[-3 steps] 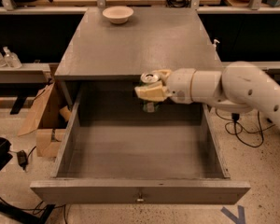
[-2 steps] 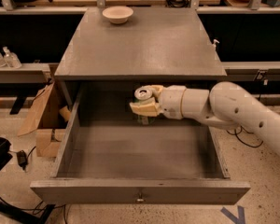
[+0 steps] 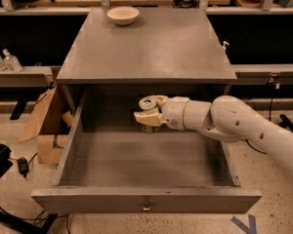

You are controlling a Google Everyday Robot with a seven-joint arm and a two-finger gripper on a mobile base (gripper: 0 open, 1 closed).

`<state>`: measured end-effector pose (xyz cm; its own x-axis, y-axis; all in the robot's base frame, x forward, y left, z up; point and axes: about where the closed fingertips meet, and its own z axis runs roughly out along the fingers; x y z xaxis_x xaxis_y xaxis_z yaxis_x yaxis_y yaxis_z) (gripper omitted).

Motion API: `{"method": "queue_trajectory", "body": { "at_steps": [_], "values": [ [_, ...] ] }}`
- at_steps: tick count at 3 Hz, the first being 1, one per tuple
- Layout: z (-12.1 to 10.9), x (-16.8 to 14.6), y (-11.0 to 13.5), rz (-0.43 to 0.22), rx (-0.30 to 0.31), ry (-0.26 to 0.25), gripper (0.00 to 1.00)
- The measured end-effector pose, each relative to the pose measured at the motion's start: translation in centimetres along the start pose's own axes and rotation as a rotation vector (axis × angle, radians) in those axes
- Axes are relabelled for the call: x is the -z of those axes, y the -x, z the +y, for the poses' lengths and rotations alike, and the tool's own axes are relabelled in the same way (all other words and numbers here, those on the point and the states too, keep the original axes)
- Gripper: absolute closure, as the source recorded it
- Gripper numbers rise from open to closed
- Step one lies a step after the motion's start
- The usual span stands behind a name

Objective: Place green can into top drawer

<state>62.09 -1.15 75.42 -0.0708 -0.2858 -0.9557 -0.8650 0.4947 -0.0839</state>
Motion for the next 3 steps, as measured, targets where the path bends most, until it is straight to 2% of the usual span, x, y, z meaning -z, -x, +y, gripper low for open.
{"method": "queue_trajectory", "body": {
  "at_steps": [1,2,3],
  "values": [
    [1.3,-2.2,-4.4,0.047,-0.108,0.041,1.0],
    [2.0,-3.2,-6.8,0.084,-0.164,0.049,1.0],
    [2.2,-3.5,-6.8,0.084,-0.164,0.053,0.76]
  ]
}}
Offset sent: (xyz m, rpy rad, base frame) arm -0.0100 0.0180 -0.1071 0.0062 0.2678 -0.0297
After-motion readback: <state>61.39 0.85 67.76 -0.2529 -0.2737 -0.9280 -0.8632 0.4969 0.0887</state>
